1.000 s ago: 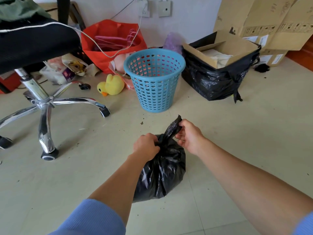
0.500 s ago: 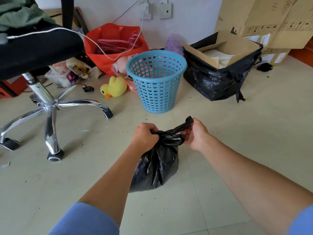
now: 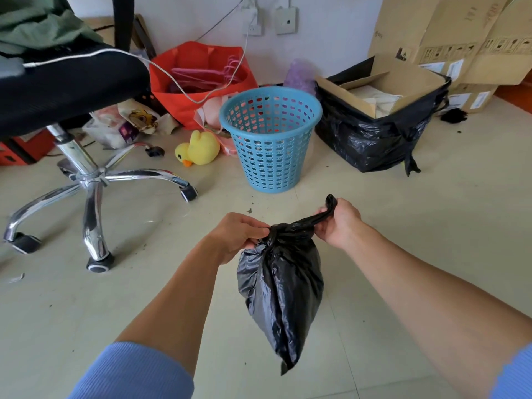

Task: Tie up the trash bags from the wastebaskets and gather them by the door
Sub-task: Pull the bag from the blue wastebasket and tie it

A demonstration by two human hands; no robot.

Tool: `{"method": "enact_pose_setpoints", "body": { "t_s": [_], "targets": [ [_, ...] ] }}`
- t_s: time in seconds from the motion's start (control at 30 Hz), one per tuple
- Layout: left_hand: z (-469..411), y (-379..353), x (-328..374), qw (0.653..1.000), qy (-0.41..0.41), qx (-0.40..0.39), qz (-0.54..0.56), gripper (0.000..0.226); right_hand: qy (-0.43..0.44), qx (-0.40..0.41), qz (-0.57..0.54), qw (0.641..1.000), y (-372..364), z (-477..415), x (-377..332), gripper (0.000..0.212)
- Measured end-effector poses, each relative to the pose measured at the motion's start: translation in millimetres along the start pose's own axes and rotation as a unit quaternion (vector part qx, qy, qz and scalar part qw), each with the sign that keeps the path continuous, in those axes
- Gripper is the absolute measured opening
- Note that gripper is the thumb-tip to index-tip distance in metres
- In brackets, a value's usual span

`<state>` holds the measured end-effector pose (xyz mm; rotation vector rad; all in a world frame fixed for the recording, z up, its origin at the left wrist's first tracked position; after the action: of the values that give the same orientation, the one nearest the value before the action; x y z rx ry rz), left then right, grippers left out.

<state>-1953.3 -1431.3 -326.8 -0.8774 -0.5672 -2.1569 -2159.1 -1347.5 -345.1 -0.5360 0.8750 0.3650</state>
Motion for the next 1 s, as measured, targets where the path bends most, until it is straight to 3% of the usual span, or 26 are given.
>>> {"method": "enact_pose_setpoints", "body": {
  "t_s": [0.3,0.4,0.47,0.57,0.7,0.83,1.0],
  "targets": [
    [-18.9,12.7,-43.1,0.992,0.047,0.113,-0.022,0.01,0.012,0.082,0.026,0.996,25.1,-8.2,3.3,0.026],
    [-23.5,15.9,-41.3,0.995,0.047,0.086,-0.035,0.007,0.022,0.053,0.044,0.997,25.5,-15.7,0.5,0.023],
    [-28.6,23.0,-42.7,0.995,0.051,0.087,0.012,0.013,0.028,0.024,0.056,0.998,24.7,-22.1,0.0,0.021],
    [-36.1,36.7,-49.2,0.975,0.057,0.183,0.117,0.006,0.022,-0.02,0.061,0.998,18.2,-28.4,6.7,0.017],
    [-37.6,40.2,-70.1,0.949,0.084,0.269,0.144,0.011,0.023,-0.034,0.087,0.995,19.1,-26.9,19.5,0.013],
    [-3.3,25.4,-103.4,0.942,0.172,0.264,0.116,0.014,-0.03,0.012,0.146,0.989,40.7,7.0,33.3,0.012],
    [82.1,10.6,-117.3,0.936,0.302,0.174,0.047,0.018,-0.101,0.045,0.284,0.952,51.7,77.1,16.2,0.01]
  ]
}}
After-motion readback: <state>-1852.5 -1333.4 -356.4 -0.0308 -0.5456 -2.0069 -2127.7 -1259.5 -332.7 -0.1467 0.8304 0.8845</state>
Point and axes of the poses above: each hand's wrist, its own z-axis away from the middle knuckle, its own y-axis out of the back of the hand, x = y × z, the point moved 4 cm from there along -z, towards the middle knuckle, and after that the axes turned 13 degrees about y, right-handed, at the moved point
